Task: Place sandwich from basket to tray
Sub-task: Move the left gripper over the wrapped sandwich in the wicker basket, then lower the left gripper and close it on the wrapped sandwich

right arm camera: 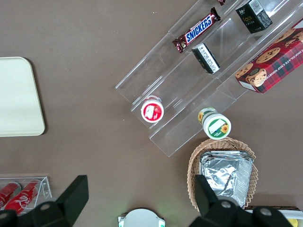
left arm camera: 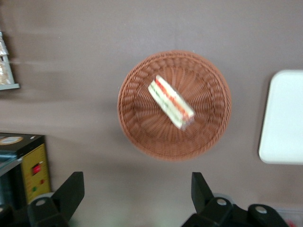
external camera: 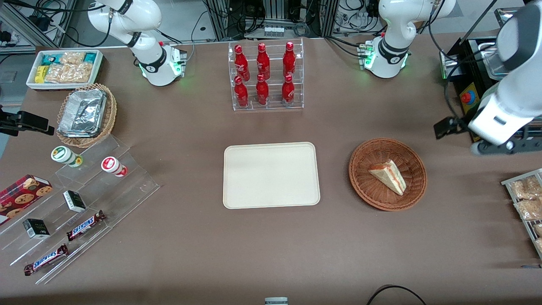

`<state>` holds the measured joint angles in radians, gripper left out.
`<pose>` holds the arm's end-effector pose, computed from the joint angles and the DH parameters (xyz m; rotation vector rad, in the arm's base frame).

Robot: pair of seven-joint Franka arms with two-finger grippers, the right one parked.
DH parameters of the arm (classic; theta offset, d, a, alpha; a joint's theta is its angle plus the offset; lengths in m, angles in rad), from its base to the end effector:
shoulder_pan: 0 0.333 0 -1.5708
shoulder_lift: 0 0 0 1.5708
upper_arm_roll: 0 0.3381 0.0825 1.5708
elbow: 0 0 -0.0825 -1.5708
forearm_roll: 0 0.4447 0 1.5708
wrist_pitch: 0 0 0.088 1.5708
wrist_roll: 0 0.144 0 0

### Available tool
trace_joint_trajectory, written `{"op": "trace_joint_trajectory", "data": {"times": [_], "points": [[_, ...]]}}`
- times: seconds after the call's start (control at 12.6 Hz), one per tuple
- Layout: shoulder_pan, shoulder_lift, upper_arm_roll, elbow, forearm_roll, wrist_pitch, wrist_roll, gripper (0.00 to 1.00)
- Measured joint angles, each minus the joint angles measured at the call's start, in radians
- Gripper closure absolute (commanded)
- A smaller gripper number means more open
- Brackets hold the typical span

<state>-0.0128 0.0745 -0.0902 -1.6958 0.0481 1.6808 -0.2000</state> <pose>0.6319 -0.0575 0.5058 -3.0821 -0.1381 0.1266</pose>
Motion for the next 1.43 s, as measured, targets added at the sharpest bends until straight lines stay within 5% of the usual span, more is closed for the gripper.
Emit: {"op": "trace_joint_trajectory", "data": {"times": [0.63,0.87,1.43], "points": [[-0.013,0.015,-0.040,-0.491,-0.001,0.691,-0.661,0.00],[-0.068,0.059,-0.041,-0.531,-0.001,0.762,-0.795,0.00],[-0.072,0.153,-0.028,-0.532,0.000,0.796,-0.808,0.01]]}}
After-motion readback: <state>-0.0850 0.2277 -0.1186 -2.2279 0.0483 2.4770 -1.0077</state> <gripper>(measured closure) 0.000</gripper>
